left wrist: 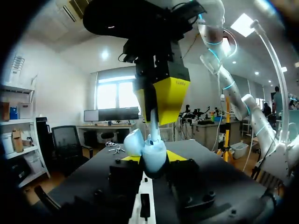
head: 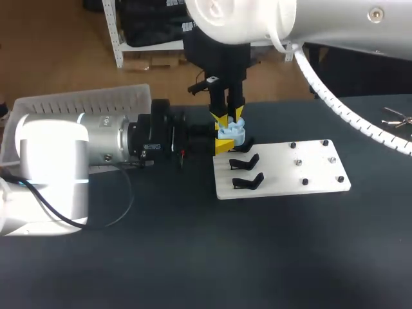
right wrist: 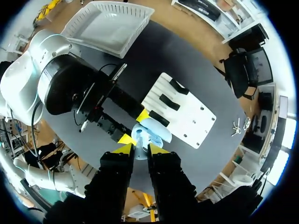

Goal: Pick up each earbud case from the left stands, insert the matching earbuds, close the lid, and place the case in the box.

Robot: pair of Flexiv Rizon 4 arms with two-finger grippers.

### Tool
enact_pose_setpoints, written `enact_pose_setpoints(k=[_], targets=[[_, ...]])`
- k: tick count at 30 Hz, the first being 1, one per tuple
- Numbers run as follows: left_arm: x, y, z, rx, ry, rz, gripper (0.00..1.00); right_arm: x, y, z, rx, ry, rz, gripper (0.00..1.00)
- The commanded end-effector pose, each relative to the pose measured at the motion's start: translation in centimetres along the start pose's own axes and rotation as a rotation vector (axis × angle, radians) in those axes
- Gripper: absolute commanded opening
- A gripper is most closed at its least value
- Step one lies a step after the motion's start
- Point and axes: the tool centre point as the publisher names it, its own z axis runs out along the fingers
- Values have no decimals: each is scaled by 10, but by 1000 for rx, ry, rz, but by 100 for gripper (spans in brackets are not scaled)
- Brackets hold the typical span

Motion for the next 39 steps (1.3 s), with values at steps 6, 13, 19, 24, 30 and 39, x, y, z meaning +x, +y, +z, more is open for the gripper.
enact_pose_setpoints(k=[6, 13, 19, 24, 30, 39], targets=[[1, 1, 1, 0, -2, 1, 0, -4, 0, 2, -2, 10, 0, 0], [1, 1, 1, 0, -2, 1, 0, -5, 2, 4, -4, 11, -2, 0], [1, 1, 1, 0, -2, 1, 0, -4, 2, 5, -6, 9, 1, 0], [1, 1, 1, 0, -2, 1, 0, -4, 2, 6, -8, 9, 4, 0], [1, 1, 1, 0, -2, 1, 0, -3, 2, 7, -9, 10, 4, 0], [1, 1, 1, 0, -2, 1, 0, -4, 2, 9, -16, 9, 2, 0]])
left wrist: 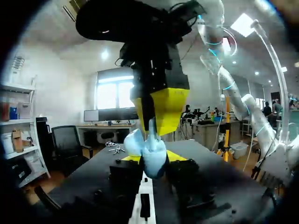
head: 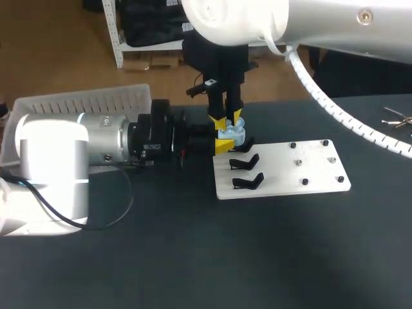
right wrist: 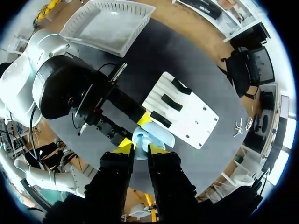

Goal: Pick up each earbud case from the left stands, insert the matching earbuds, close the lid, and place the case in the box.

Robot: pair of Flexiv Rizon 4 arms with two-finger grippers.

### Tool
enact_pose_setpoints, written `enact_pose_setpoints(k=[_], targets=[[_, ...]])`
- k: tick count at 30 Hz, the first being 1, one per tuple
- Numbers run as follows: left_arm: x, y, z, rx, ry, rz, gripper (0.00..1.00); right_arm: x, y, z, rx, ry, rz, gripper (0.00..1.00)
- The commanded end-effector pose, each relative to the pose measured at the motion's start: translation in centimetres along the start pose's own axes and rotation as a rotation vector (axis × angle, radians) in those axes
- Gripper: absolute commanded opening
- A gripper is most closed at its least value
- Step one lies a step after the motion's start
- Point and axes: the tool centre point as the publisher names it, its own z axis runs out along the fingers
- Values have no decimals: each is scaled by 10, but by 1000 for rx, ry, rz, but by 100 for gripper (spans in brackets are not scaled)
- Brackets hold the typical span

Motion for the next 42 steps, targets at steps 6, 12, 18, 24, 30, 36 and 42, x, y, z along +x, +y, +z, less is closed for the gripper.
enact_pose_setpoints(k=[6, 12, 18, 24, 30, 36, 42], targets=[[1, 1, 1, 0, -2, 1, 0, -1, -1, 4, -3, 2, -1, 0], [1, 1, 1, 0, -2, 1, 0, -2, -1, 4, 0, 3, 0, 0], [1, 1, 1, 0, -2, 1, 0, -2, -1, 4, 3, 0, 1, 0], [1, 1, 1, 0, -2, 1, 0, -2, -2, 3, 6, -2, 1, 0], [1, 1, 1, 0, -2, 1, 0, -3, -1, 4, 7, 4, -1, 0], [1, 1, 1, 0, -2, 1, 0, -5, -1, 5, 10, 8, -3, 0], [1, 1, 1, 0, -2, 1, 0, -6, -1, 7, 12, 12, -3, 0]])
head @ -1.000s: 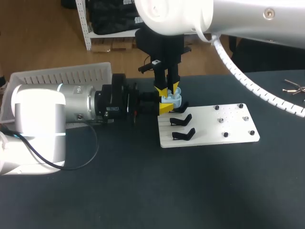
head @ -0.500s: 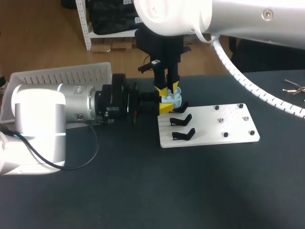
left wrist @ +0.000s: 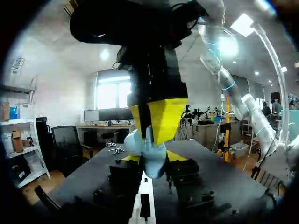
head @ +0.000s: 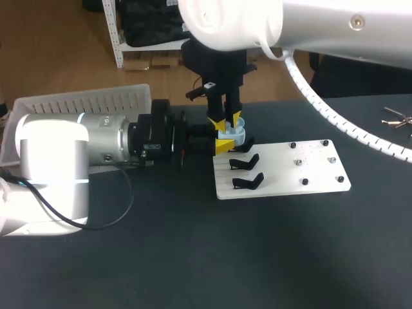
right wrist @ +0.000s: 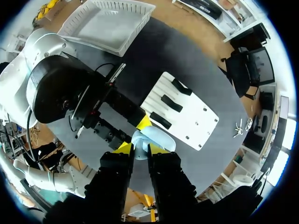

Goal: Pick up each earbud case from the left stands, insert the matching earbuds, close the lid, and place the case in the box.

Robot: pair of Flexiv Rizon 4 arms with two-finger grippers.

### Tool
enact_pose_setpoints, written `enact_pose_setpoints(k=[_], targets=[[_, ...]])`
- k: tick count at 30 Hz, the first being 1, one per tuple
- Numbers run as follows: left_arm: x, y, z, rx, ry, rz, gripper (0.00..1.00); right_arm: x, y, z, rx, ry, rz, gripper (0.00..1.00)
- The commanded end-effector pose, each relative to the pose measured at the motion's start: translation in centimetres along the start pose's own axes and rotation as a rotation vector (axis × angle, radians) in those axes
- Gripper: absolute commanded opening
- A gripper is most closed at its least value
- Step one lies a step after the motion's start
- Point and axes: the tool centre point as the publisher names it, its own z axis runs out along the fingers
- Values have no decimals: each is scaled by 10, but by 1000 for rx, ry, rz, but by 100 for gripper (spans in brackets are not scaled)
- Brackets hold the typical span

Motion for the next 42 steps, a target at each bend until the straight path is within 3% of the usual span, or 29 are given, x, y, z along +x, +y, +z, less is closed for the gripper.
enact_pose_setpoints(k=[1, 11, 12, 13, 17, 25, 28, 31, 32, 34, 35, 39, 42], targets=[[1, 1, 0, 0, -2, 1, 0, -3, 0, 0, 2, 7, -1, 0], [1, 1, 0, 0, -2, 1, 0, -4, 0, 1, 2, 19, -10, 0], [1, 1, 0, 0, -2, 1, 0, -4, 0, 1, 1, 19, -10, 16], [1, 1, 0, 0, -2, 1, 0, -3, 0, 1, 1, 19, -10, 25], [1, 1, 0, 0, -2, 1, 0, -3, 1, -1, 0, 18, -9, 45], [1, 1, 0, 0, -2, 1, 0, 3, -1, -12, -27, -18, -4, 47], [1, 1, 0, 0, -2, 1, 0, 4, -11, -22, -43, -63, 44, 47], [1, 1, 0, 0, -2, 1, 0, 0, -29, -33, -82, -125, 175, 49], [1, 1, 0, 0, -2, 1, 0, -2, -37, -36, -100, -146, 223, 53], [1, 1, 0, 0, -2, 1, 0, -6, -47, -37, -110, -175, 281, 75], [1, 1, 0, 0, -2, 1, 0, -8, -51, -37, -112, -184, 301, 79], [1, 1, 0, 0, -2, 1, 0, -16, -62, -29, -125, -178, 347, 83], [1, 1, 0, 0, -2, 1, 0, -21, -69, -20, -125, -162, 366, 96]])
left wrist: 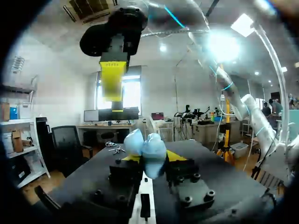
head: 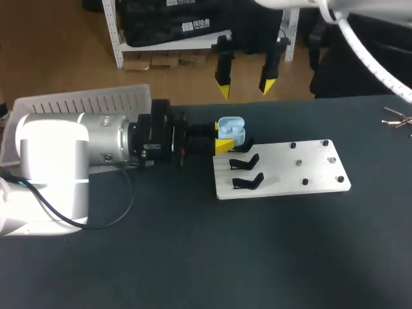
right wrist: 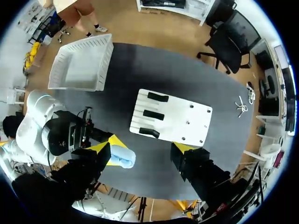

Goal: Pick up each earbud case from the left stands, insert the matching earbuds, close the lid, and place the case in the box.

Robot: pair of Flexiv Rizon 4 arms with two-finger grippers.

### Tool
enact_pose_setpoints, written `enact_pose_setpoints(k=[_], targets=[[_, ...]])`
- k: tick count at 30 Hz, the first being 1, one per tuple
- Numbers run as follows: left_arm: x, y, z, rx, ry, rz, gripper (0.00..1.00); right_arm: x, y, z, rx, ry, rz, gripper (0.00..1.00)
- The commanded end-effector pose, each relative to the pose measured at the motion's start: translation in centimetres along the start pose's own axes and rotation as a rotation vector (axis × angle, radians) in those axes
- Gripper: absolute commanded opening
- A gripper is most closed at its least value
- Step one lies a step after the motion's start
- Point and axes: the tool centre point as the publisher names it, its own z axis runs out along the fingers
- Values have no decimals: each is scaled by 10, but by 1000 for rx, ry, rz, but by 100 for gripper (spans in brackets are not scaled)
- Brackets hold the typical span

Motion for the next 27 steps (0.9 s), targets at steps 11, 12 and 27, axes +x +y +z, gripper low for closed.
enact_pose_setpoints(k=[11, 12, 27], targets=[[1, 0, 0, 0, -2, 1, 0, -3, -24, 35, -17, 38, 63, 100], [1, 0, 0, 0, -2, 1, 0, 0, -23, 37, -18, 43, 65, 100], [1, 0, 0, 0, -2, 1, 0, 35, -13, 39, -38, 64, 69, 100]])
